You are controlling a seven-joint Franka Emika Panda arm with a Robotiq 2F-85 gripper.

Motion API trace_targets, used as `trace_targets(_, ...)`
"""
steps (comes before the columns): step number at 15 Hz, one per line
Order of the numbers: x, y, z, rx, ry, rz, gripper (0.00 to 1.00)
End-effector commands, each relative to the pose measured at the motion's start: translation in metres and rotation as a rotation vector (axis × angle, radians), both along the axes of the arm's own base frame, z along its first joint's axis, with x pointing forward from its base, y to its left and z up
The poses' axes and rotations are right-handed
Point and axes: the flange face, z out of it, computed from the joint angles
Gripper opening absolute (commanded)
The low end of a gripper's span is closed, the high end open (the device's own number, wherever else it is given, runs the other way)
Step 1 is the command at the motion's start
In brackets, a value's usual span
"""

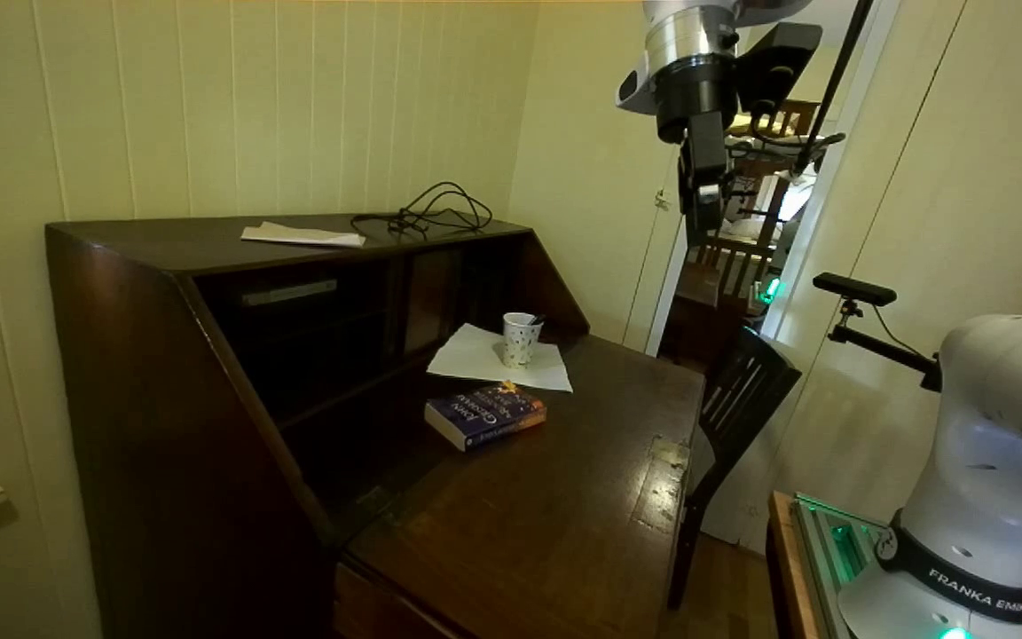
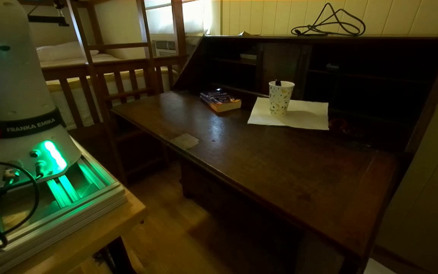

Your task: Open the small door on the desk cabinet

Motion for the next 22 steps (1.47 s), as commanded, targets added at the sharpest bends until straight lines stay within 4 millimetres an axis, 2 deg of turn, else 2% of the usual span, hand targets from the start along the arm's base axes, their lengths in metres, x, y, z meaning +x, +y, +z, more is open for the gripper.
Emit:
trace_targets(1, 0.000, 0.000, 0.001, 0.000, 0.001, 0.000, 1.00)
trace_targets(2, 0.002, 0.000, 0.000, 0.033, 0.003, -0.025, 1.00)
trace_targets(3, 0.014, -0.003, -0.005, -0.022, -0.064, -0.134, 1.00)
trace_targets(9, 0.092, -0.018, -0.031, -0.135, -0.394, -0.287, 1.00)
trace_targets(13, 0.142, -0.035, -0.059, -0.276, -0.586, -0.321, 1.00)
trace_targets(15, 0.161, -0.040, -0.081, -0.343, -0.677, -0.332, 1.00)
trace_targets(18, 0.179, -0.048, -0.115, -0.402, -0.799, -0.419, 1.00)
trace_targets(19, 0.182, -0.057, -0.120, -0.414, -0.815, -0.473, 1.00)
trace_targets(20, 0.183, -0.057, -0.126, -0.433, -0.757, -0.548, 1.00)
trace_targets(21, 0.180, -0.053, -0.122, -0.405, -0.768, -0.458, 1.00)
trace_targets(22, 0.181, -0.056, -0.130, -0.413, -0.755, -0.497, 1.00)
